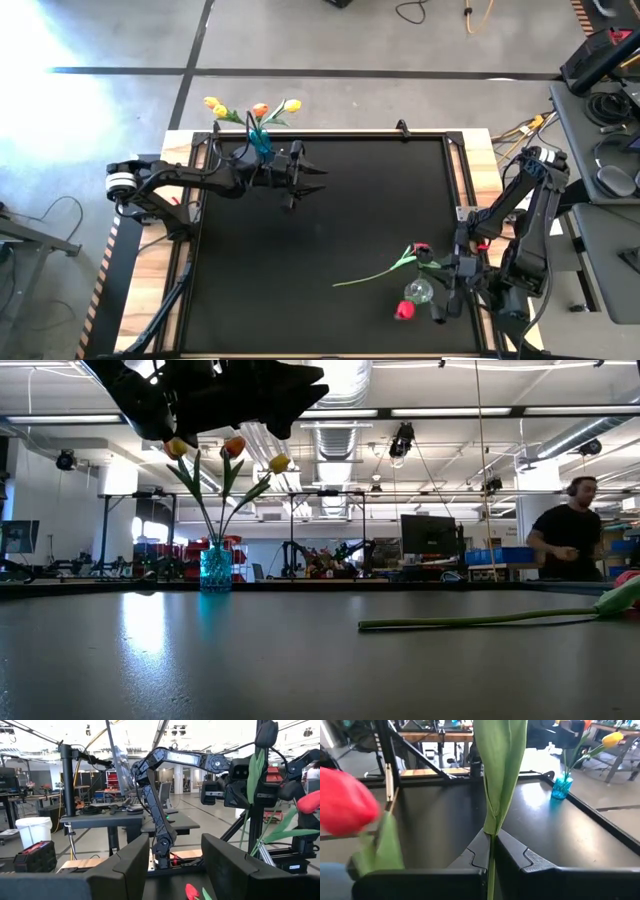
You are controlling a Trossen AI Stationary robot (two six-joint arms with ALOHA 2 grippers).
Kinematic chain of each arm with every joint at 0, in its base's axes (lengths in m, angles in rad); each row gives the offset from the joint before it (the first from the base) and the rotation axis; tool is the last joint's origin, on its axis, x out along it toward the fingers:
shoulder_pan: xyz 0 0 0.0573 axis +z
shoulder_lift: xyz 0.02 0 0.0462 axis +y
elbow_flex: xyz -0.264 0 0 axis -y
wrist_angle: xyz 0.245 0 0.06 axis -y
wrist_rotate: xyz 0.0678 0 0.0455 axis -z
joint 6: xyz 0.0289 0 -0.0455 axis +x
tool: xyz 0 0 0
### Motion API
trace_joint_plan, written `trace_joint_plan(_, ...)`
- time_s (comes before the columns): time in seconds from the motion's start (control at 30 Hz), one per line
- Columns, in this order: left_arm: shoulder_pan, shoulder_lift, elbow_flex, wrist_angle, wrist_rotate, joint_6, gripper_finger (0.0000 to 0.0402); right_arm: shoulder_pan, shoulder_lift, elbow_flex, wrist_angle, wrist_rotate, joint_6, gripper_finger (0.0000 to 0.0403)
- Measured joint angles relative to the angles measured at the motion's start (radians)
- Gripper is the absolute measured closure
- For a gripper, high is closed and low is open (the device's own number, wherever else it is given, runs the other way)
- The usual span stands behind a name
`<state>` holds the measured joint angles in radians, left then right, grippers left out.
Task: Sort flowers into vase by color
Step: Put the black flower into the transparent vase
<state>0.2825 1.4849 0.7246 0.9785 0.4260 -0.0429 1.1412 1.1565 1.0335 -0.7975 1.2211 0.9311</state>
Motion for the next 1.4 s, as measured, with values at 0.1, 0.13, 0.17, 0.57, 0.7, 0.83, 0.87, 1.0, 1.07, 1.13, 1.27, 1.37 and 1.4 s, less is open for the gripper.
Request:
trace_joint_plan(0.1,0.0,0.0,0.0,-0.005,0.001,0.0,0.0236,-0.002,-0.001,0.032,0.003,-0.028,-0.019,0.039)
trace_joint_plan(0.13,0.0,0.0,0.0,-0.007,0.001,0.0,0.0236,-0.002,-0.001,0.043,0.003,-0.039,-0.026,0.039)
trace_joint_plan(0.17,0.0,0.0,0.0,-0.009,0.001,0.0,0.0236,-0.002,-0.001,0.054,0.004,-0.051,-0.027,0.039)
trace_joint_plan(0.57,0.0,0.0,0.0,-0.017,0.002,0.0,0.0236,-0.002,0.02,0.042,-0.02,-0.109,0.064,0.039)
trace_joint_plan(0.7,0.0,0.0,0.0,-0.017,0.002,0.0,0.0236,-0.002,0.044,0.042,-0.019,-0.115,0.065,0.039)
trace_joint_plan(0.83,0.0,0.0,0.0,-0.018,0.002,0.0,0.0236,-0.003,0.075,0.042,-0.023,-0.115,0.064,0.039)
trace_joint_plan(0.87,0.0,0.0,0.0,-0.018,0.002,0.0,0.0236,-0.003,0.085,0.042,-0.025,-0.114,0.061,0.039)
trace_joint_plan(1.0,0.0,0.0,0.0,-0.018,0.002,0.0,0.0236,-0.002,0.125,0.042,-0.035,-0.079,0.046,0.039)
trace_joint_plan(1.07,0.0,0.0,0.0,-0.018,0.002,0.0,0.0236,0.0,0.137,0.042,-0.036,-0.064,0.045,0.039)
trace_joint_plan(1.13,0.0,0.0,0.0,-0.019,0.002,0.0,0.0236,0.003,0.142,0.042,-0.035,-0.044,0.045,0.039)
trace_joint_plan(1.27,0.0,0.0,0.0,-0.019,0.002,0.0,0.0236,0.011,0.141,0.042,-0.035,-0.01,0.04,0.039)
trace_joint_plan(1.37,0.0,0.0,0.0,-0.021,0.002,0.0,0.0236,0.02,0.14,0.042,-0.035,0.018,0.031,0.039)
trace_joint_plan(1.4,0.0,0.0,0.0,-0.022,0.002,0.0,0.0236,0.025,0.14,0.042,-0.035,0.026,0.029,0.039)
